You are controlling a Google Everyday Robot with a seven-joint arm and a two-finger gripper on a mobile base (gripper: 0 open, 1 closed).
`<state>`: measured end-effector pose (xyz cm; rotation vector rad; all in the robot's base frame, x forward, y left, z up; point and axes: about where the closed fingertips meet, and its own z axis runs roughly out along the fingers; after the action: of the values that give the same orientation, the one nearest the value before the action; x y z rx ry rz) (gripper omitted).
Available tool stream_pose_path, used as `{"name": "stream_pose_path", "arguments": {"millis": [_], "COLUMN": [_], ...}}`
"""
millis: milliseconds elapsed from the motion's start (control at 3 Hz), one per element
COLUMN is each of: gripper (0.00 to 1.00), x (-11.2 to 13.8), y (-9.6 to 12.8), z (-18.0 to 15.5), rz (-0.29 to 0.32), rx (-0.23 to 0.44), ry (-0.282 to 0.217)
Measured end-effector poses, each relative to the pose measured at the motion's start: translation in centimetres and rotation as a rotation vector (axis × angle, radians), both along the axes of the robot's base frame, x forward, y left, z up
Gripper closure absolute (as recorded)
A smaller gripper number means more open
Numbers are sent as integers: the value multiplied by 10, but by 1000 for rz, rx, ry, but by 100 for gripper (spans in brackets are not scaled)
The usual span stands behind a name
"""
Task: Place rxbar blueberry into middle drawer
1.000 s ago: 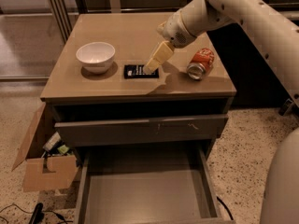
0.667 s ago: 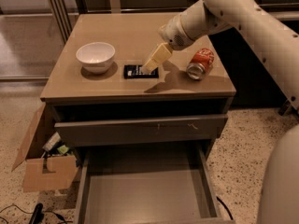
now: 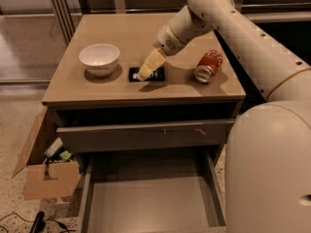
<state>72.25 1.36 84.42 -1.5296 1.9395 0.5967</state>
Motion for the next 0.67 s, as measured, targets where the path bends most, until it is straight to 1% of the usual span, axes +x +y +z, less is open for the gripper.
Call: {"name": "stream_pose_path", "arguments": {"millis": [333, 667], "gripper": [0, 0], "x": [-12, -27], "y": [-8, -16], "z": [-10, -17], "rz": [5, 6], "rx": [-39, -63], "ry": [67, 104]}}
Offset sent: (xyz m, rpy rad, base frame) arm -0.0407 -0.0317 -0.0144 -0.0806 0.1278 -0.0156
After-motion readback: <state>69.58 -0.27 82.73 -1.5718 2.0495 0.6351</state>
